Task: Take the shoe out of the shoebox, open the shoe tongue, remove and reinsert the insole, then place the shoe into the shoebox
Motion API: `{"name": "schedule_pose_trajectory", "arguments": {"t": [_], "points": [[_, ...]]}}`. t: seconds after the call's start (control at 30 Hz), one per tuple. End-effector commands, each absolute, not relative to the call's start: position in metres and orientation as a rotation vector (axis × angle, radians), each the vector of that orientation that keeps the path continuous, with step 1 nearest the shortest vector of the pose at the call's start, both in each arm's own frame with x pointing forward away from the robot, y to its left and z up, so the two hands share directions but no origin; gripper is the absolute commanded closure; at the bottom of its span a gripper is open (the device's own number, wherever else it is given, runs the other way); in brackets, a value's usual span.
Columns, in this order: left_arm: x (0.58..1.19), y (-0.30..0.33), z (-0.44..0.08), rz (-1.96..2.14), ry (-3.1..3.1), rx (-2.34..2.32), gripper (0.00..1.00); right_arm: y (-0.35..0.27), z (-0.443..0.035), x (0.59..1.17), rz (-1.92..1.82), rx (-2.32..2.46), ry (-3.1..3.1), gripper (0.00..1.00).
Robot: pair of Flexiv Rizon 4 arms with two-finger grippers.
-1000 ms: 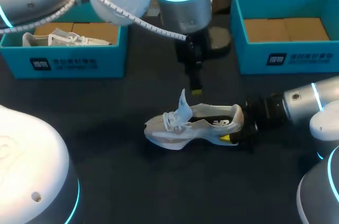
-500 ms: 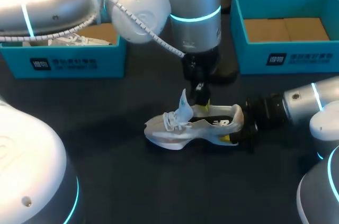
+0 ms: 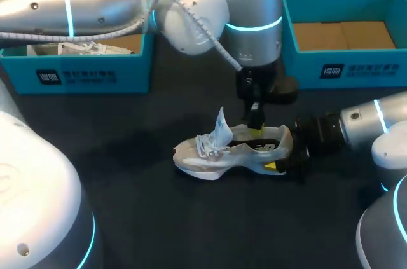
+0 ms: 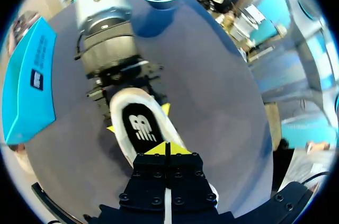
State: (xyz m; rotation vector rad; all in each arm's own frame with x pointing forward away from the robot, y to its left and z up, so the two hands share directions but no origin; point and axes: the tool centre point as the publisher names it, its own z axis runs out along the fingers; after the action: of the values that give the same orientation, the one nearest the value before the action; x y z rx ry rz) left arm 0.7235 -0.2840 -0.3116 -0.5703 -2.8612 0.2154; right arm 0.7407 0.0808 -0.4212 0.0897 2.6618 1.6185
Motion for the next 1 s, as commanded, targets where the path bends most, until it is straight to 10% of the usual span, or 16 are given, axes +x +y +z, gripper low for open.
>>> {"name": "schedule_pose_trajectory", "arguments": {"t": [0.03, 1.0], "points": [[0.724, -0.288, -0.315, 0.207, -2.858, -0.575, 1.0, 0.082, -0.422, 0.74, 1.614, 0.091, 2.662, 1.0], [0.726, -0.287, -0.34, 0.168, -2.861, -0.575, 1.0, 0.082, -0.422, 0.74, 1.614, 0.091, 2.662, 1.0]]}}
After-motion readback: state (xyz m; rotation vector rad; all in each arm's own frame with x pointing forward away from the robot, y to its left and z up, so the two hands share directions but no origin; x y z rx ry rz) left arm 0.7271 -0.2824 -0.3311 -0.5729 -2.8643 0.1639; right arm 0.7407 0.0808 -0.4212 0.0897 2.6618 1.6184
